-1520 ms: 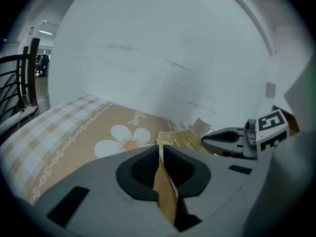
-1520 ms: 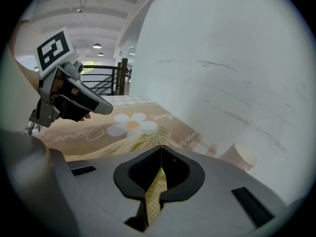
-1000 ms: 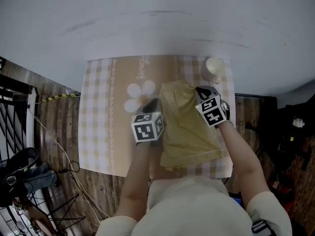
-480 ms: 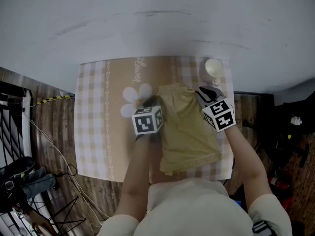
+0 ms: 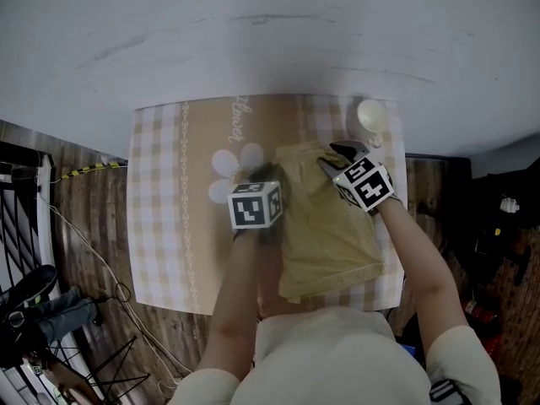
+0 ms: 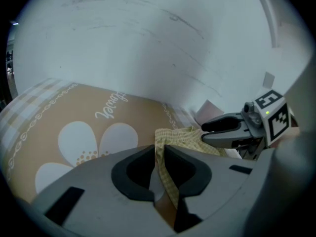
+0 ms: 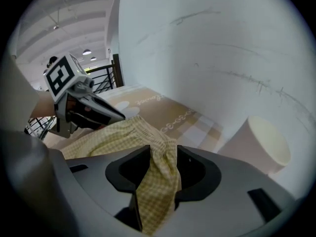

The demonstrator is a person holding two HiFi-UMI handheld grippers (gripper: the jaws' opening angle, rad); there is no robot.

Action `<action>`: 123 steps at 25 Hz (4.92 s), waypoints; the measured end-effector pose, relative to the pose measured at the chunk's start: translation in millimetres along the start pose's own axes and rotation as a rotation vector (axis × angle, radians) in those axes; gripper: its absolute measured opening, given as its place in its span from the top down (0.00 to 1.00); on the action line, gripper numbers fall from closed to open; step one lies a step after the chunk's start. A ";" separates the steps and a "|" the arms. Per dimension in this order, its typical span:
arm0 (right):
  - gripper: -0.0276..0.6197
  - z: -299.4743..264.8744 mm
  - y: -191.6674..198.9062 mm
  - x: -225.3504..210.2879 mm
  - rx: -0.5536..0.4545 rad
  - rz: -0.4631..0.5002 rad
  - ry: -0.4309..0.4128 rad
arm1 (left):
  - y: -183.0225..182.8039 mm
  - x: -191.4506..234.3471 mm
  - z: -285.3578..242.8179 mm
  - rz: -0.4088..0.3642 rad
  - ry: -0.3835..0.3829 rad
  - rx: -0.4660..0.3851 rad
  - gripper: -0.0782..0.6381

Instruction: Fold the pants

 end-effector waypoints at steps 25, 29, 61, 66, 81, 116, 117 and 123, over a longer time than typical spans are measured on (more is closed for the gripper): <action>0.90 61.0 -14.2 21.3 -0.164 0.035 -0.066 | 18.2 -22.1 49.5 -0.064 -0.001 -0.065 0.87; 0.91 88.8 -18.0 33.8 -0.228 0.079 -0.077 | 26.0 -37.9 62.1 -0.072 -0.005 -0.090 0.87; 0.91 200.7 68.9 178.1 -0.266 0.510 -0.180 | 165.9 -110.7 189.5 -0.054 -0.090 -0.217 0.87; 0.91 203.2 89.8 198.7 -0.214 0.601 -0.164 | 189.4 -115.2 199.9 -0.048 -0.097 -0.210 0.87; 0.91 192.6 121.6 222.3 -0.164 0.620 -0.105 | 171.6 -176.6 157.3 -0.292 0.041 -0.102 0.87; 0.91 187.3 147.1 223.1 -0.201 0.453 -0.057 | 196.4 -158.3 175.9 -0.417 -0.159 -0.089 0.86; 0.91 186.5 147.2 223.0 -0.203 0.442 -0.059 | 202.6 -153.8 178.8 -0.395 -0.167 -0.087 0.86; 0.91 182.4 150.6 228.4 -0.185 0.419 -0.060 | 243.4 -130.8 183.5 -0.266 -0.205 -0.031 0.86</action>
Point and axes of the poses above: the fingertips, and each gripper's own axes: z backward along the fingers, x to its left, y out of its underside, the point moved 10 cm from there along z, backward along the fingers, and after that the axes turned 11 degrees about z, right-handed, at the moved point
